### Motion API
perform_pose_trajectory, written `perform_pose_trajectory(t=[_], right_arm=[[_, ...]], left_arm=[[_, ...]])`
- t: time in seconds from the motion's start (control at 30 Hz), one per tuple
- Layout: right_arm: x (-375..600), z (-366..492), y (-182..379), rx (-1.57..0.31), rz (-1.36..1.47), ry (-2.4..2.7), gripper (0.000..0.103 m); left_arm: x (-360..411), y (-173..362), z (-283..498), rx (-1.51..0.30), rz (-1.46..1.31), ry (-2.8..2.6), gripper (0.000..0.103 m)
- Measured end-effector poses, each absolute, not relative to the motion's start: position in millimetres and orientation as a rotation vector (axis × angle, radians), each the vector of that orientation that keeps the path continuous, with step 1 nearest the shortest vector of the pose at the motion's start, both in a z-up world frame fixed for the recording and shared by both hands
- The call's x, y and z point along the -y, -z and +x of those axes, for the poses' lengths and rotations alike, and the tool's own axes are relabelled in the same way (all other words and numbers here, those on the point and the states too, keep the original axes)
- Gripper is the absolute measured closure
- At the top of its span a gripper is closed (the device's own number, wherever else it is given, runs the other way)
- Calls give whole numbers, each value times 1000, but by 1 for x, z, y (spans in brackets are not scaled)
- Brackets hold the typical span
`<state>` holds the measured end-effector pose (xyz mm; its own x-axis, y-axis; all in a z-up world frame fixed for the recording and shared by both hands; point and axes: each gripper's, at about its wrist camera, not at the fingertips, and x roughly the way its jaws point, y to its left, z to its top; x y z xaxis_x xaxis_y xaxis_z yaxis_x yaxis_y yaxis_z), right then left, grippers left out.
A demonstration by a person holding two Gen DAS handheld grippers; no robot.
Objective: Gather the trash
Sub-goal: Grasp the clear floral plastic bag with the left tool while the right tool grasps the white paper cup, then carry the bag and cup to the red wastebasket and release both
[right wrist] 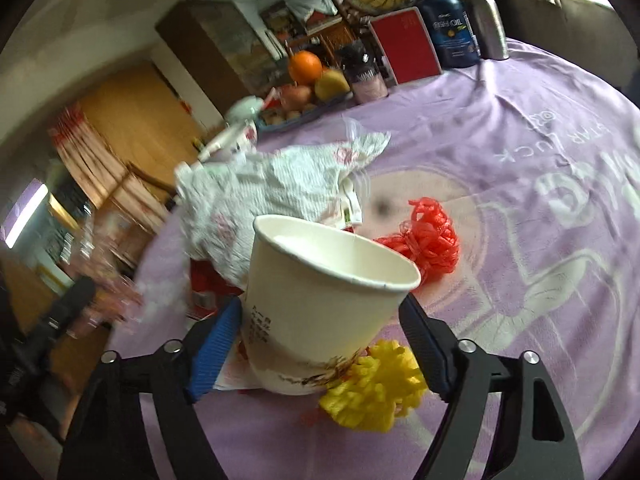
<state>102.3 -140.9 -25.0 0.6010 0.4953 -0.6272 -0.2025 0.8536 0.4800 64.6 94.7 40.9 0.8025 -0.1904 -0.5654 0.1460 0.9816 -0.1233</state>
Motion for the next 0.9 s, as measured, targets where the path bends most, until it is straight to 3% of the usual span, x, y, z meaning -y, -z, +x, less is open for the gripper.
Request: perform_pose_trajectory(t=[0.37,0.9], right_arm=[[202,34,-30,-613,417,-434,28],[383,-130,-24,-492,405,81,28]], left_arm=[[-45,-54,51,-592,-14,267,18],[132,-41,15,-635,139,637,17]])
